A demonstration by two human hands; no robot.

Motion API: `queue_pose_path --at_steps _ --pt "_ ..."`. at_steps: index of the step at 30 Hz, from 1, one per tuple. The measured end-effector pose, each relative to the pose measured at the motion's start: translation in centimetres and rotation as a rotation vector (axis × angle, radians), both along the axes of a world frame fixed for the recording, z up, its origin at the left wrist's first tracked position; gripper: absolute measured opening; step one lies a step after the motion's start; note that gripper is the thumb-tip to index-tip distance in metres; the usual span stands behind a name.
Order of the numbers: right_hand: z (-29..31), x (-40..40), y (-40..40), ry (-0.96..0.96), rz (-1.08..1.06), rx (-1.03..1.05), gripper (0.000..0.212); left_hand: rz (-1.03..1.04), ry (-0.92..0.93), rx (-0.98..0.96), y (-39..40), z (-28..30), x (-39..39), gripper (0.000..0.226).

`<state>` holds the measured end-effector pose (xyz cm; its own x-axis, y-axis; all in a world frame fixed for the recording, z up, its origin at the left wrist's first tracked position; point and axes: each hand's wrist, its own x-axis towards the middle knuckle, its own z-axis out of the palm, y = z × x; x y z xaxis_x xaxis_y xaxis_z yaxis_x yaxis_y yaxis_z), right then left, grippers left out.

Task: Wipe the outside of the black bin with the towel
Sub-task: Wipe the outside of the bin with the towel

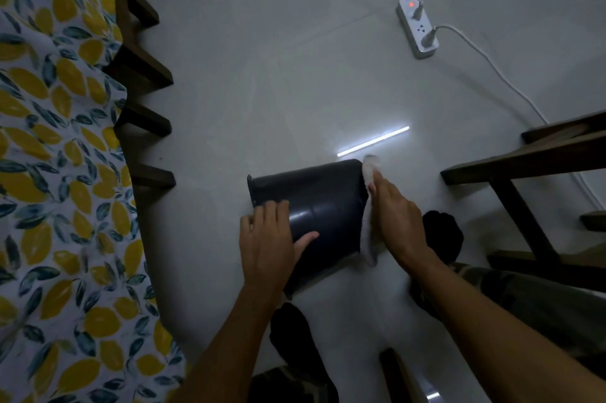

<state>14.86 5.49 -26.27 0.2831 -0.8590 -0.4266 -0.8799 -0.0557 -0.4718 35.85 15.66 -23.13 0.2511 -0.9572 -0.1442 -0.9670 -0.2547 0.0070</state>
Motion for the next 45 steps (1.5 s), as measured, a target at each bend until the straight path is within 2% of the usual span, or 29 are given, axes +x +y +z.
queue_pose_path --at_steps 2,5,8,9,12,18,25,27,31,36,41,45 --pt "0.8 0.3 0.8 -0.032 0.029 -0.029 0.055 0.051 0.004 0.078 -1.2 0.1 0.7 0.115" --pt "0.8 2.1 1.4 -0.061 0.116 -0.192 0.051 0.061 0.005 0.316 -2.5 0.2 0.8 0.159" --pt "-0.3 5.1 2.0 0.019 0.509 -0.213 0.047 0.076 0.042 0.434 -2.3 -0.7 0.2 0.171" --pt "-1.1 5.8 2.4 0.004 0.623 -0.207 0.046 0.089 0.062 0.436 -1.8 -0.8 0.0 0.171" --pt "-2.0 6.7 2.3 -0.033 0.746 -0.209 0.054 0.101 0.119 0.407 -0.5 -1.4 -0.5 0.168" --pt "-2.5 7.1 0.3 -0.006 0.622 -0.109 0.057 0.104 0.152 0.385 0.5 -1.7 -0.8 0.167" --pt "-3.9 2.8 1.5 0.157 0.245 -0.159 0.06 0.126 0.166 0.4 1.3 -1.6 -1.6 0.168" --pt "-3.6 1.8 4.2 0.155 0.269 -0.184 0.062 0.11 0.148 0.417 1.1 -1.6 -1.6 0.167" --pt "-3.4 3.0 8.8 0.043 0.485 -0.216 0.063 0.082 0.129 0.411 1.2 -1.7 -1.6 0.163" --pt "-4.3 6.5 5.1 0.006 0.611 -0.201 0.062 0.058 0.155 0.26 1.8 -2.2 -1.5 0.157" --pt "-3.7 8.6 0.4 0.031 0.513 -0.155 0.053 0.066 0.159 0.297 1.7 -2.5 -1.3 0.163" --pt "-4.3 7.6 -1.3 0.092 0.324 -0.109 0.052 0.075 0.159 0.307 2.1 -2.5 -1.3 0.166"
